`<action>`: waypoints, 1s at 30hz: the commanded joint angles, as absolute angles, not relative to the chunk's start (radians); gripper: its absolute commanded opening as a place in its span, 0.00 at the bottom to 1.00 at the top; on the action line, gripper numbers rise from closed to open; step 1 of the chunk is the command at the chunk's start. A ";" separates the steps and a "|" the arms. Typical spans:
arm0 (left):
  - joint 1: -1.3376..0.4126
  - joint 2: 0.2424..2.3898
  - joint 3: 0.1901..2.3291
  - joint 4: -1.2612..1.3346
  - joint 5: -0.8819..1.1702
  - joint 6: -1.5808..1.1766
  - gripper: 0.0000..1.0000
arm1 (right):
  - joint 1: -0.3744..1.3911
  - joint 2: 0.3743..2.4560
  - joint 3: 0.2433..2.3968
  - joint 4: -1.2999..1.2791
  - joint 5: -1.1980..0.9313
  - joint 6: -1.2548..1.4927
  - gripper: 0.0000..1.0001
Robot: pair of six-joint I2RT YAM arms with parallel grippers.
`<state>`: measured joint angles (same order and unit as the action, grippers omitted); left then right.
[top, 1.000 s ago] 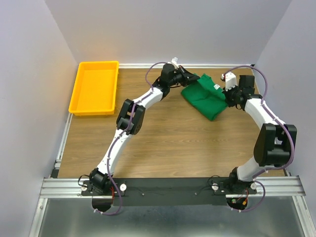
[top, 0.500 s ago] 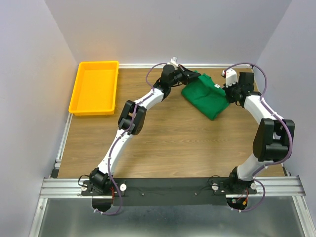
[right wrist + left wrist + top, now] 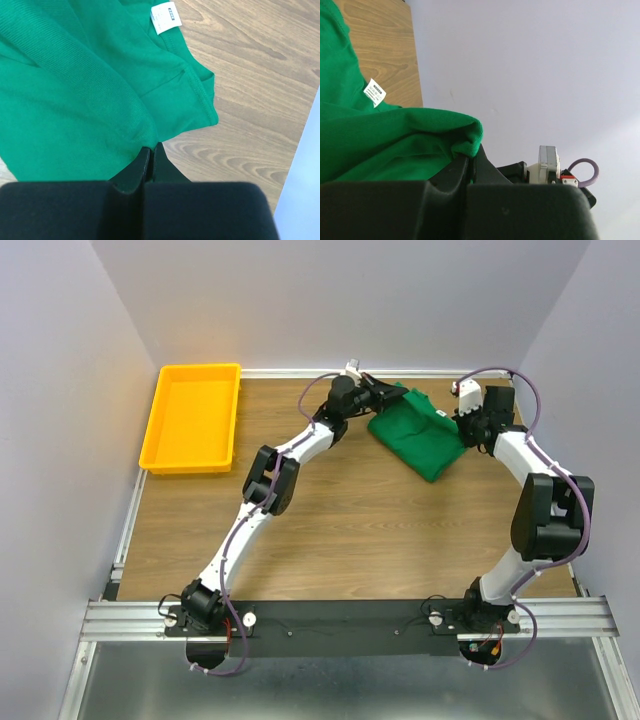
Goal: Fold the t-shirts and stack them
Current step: Fold the tshirt
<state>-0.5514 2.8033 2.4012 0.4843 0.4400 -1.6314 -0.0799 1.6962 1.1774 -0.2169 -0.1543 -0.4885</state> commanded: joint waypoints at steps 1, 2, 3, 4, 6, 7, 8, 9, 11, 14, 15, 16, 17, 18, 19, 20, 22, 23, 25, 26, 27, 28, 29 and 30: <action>-0.558 2.836 2.442 0.541 0.405 -1.670 0.00 | -0.095 1.717 1.212 -0.175 -0.106 -0.476 0.01; -0.560 2.838 2.442 0.545 0.403 -1.672 0.01 | -0.095 1.717 1.210 -0.173 -0.104 -0.477 0.01; -0.558 2.841 2.442 0.548 0.405 -1.680 0.02 | -0.097 1.720 1.210 -0.170 -0.101 -0.479 0.01; -0.560 2.842 2.445 0.549 0.403 -1.681 0.02 | -0.097 1.721 1.210 -0.169 -0.100 -0.479 0.00; -0.560 2.846 2.445 0.551 0.403 -1.684 0.05 | -0.098 1.724 1.207 -0.164 -0.097 -0.479 0.01; -0.561 2.846 2.444 0.551 0.402 -1.687 0.07 | -0.098 1.726 1.207 -0.163 -0.095 -0.479 0.00; -0.563 2.847 2.445 0.549 0.402 -1.689 0.12 | -0.098 1.729 1.206 -0.160 -0.095 -0.480 0.01; -0.561 2.847 2.444 0.551 0.402 -1.689 0.14 | -0.100 1.732 1.206 -0.153 -0.095 -0.480 0.01; -0.561 2.846 2.445 0.549 0.400 -1.681 0.25 | -0.100 1.740 1.209 -0.149 -0.100 -0.485 0.01; -0.555 2.832 2.438 0.554 0.397 -1.652 0.47 | -0.100 1.769 1.219 -0.135 -0.107 -0.486 0.01; -0.554 2.820 2.428 0.552 0.396 -1.645 0.50 | -0.100 1.778 1.224 -0.129 -0.107 -0.485 0.01; -0.546 2.813 2.421 0.554 0.396 -1.637 0.51 | -0.100 1.792 1.227 -0.124 -0.106 -0.485 0.00; -0.543 2.803 2.410 0.557 0.400 -1.617 0.52 | -0.100 1.799 1.229 -0.121 -0.106 -0.483 0.01; -0.538 2.784 2.389 0.557 0.403 -1.605 0.52 | -0.100 1.808 1.229 -0.114 -0.106 -0.483 0.00; -0.528 2.763 2.363 0.557 0.410 -1.591 0.52 | -0.100 1.813 1.227 -0.110 -0.104 -0.482 0.01; -0.523 2.763 2.362 0.557 0.410 -1.579 0.52 | -0.100 1.818 1.227 -0.107 -0.103 -0.482 0.01; -0.509 2.726 2.324 0.558 0.425 -1.520 0.52 | -0.100 1.824 1.226 -0.095 -0.091 -0.482 0.01; -0.496 2.696 2.286 0.558 0.433 -1.499 0.53 | -0.100 1.824 1.224 -0.091 -0.089 -0.482 0.01; -0.483 2.660 2.243 0.564 0.439 -1.438 0.53 | -0.100 1.825 1.227 -0.081 -0.084 -0.482 0.01; -0.476 2.645 2.226 0.565 0.452 -1.410 0.53 | -0.100 1.825 1.229 -0.080 -0.083 -0.482 0.01; -0.465 2.614 2.192 0.563 0.460 -1.388 0.53 | -0.100 1.828 1.232 -0.075 -0.083 -0.482 0.01; -0.459 2.597 2.171 0.564 0.469 -1.346 0.53 | -0.101 1.830 1.235 -0.077 -0.080 -0.482 0.01; -0.454 2.562 2.120 0.565 0.486 -1.324 0.53 | -0.101 1.833 1.244 -0.075 -0.080 -0.482 0.01; -0.450 2.542 2.094 0.566 0.494 -1.304 0.53 | -0.101 1.833 1.249 -0.075 -0.078 -0.482 0.01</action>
